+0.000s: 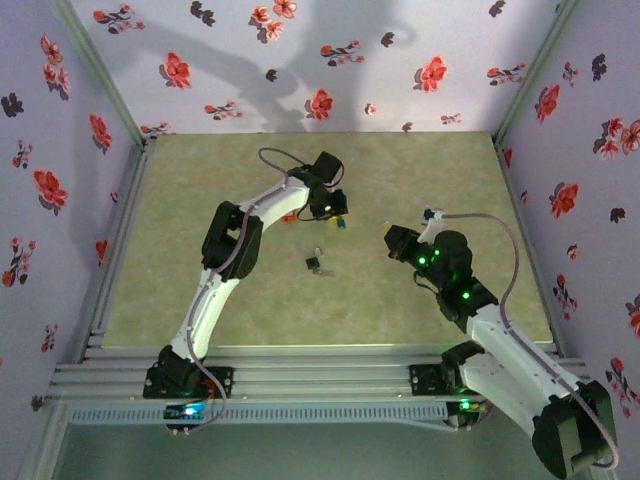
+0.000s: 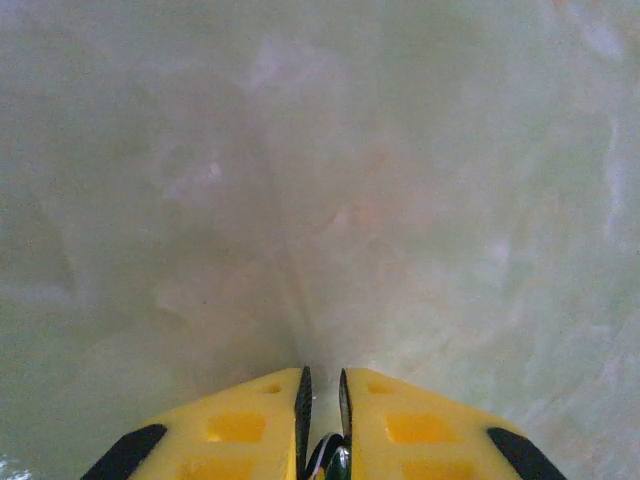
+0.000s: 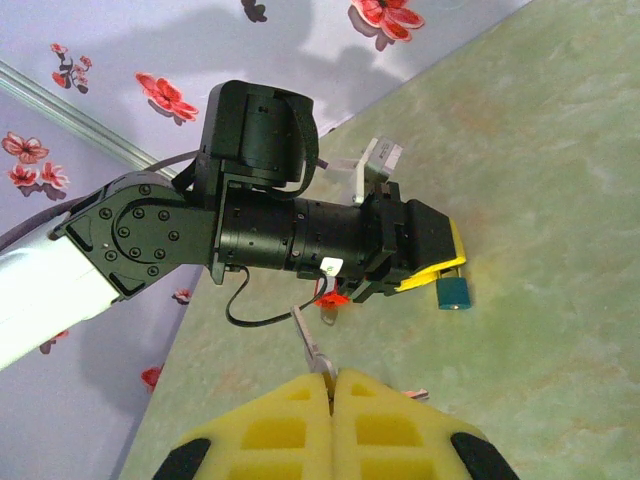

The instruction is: Lock with the key

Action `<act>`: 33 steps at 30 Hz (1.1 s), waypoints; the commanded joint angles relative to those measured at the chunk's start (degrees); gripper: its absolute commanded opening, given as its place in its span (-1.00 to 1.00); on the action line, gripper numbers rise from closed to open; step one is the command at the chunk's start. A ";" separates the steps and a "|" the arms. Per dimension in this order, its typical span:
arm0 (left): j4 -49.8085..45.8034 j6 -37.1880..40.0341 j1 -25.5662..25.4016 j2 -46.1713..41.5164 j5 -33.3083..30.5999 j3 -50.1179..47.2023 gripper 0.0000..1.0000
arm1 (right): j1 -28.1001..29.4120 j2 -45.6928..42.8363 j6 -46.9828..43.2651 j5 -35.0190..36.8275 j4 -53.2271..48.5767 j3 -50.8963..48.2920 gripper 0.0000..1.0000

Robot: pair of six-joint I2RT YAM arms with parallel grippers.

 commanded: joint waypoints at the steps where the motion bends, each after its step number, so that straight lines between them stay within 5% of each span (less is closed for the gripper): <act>1: -3.95 1.81 0.30 0.65 -1.64 1.41 -0.56 | -0.34 0.17 0.54 -0.77 2.76 -0.49 -1.00; 18: -12.71 8.52 2.64 -7.76 -3.56 3.06 -0.14 | -0.34 3.51 -0.53 -2.01 2.75 0.19 -1.00; 24: -12.29 14.36 2.85 -22.19 -7.68 -6.06 0.28 | -0.30 7.00 -1.23 -2.71 4.17 0.54 -1.00; 29: -3.03 14.88 2.94 -39.31 -10.43 -23.03 0.57 | -0.07 10.95 -1.79 -1.72 4.19 1.94 -1.00; 33: 0.43 14.66 2.94 -51.30 -14.22 -32.63 0.99 | 0.48 15.21 -2.49 -1.11 2.70 4.64 -1.00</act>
